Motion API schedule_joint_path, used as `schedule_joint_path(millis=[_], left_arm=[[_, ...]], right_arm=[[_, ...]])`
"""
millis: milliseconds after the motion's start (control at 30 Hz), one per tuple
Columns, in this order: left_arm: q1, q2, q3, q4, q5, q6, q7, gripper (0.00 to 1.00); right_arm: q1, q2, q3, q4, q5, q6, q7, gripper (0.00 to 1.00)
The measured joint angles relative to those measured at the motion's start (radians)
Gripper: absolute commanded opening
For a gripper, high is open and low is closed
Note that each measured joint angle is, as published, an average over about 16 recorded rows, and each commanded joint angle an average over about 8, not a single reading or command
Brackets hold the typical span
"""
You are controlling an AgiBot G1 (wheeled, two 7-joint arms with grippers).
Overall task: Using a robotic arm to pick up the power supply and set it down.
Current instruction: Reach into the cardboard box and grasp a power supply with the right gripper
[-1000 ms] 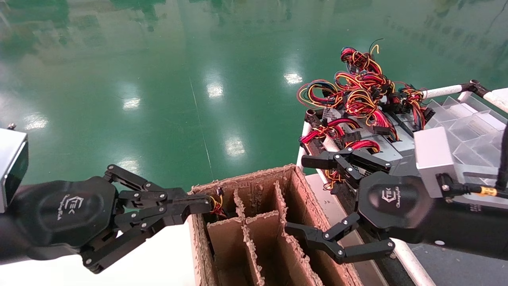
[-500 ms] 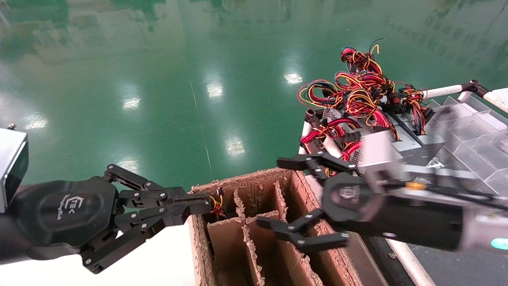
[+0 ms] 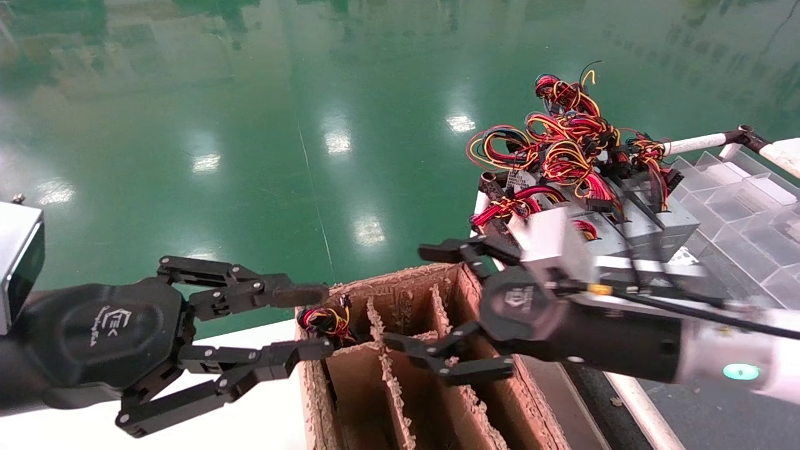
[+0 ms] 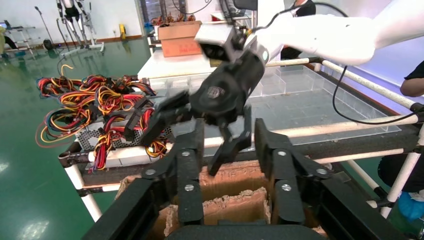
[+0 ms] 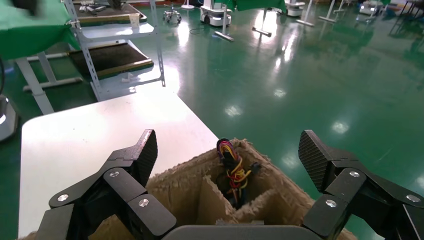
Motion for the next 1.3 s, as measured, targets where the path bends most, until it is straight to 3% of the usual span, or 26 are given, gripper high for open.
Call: schedule_joint_path(millis=[400, 767, 833, 1033, 1100, 1300], left_arm=[[0.000, 0.000, 0.000, 0.000, 0.000, 0.000, 0.000, 1.00], [0.000, 0.000, 0.001, 0.000, 0.000, 0.000, 0.000, 1.00], [0.000, 0.000, 0.001, 0.000, 0.000, 0.000, 0.000, 1.00], [0.000, 0.000, 0.001, 0.000, 0.000, 0.000, 0.000, 1.00], [0.000, 0.000, 0.001, 0.000, 0.000, 0.000, 0.000, 1.00], [0.000, 0.000, 0.001, 0.000, -0.001, 0.000, 0.000, 1.00]], right_arm=[[0.108, -0.174, -0.119, -0.159, -0.143, 0.036, 0.058, 1.00], [0.179, -0.318, -0.184, -0.339, -0.213, 0.038, 0.026, 1.00], [0.186, -0.338, -0.191, -0.365, -0.221, 0.041, 0.017, 0.83], [0.197, -0.386, -0.204, -0.426, -0.241, 0.059, -0.014, 0.08], [0.199, -0.397, -0.205, -0.442, -0.244, 0.065, -0.024, 0.00], [0.200, -0.419, -0.205, -0.481, -0.244, 0.076, -0.046, 0.00]])
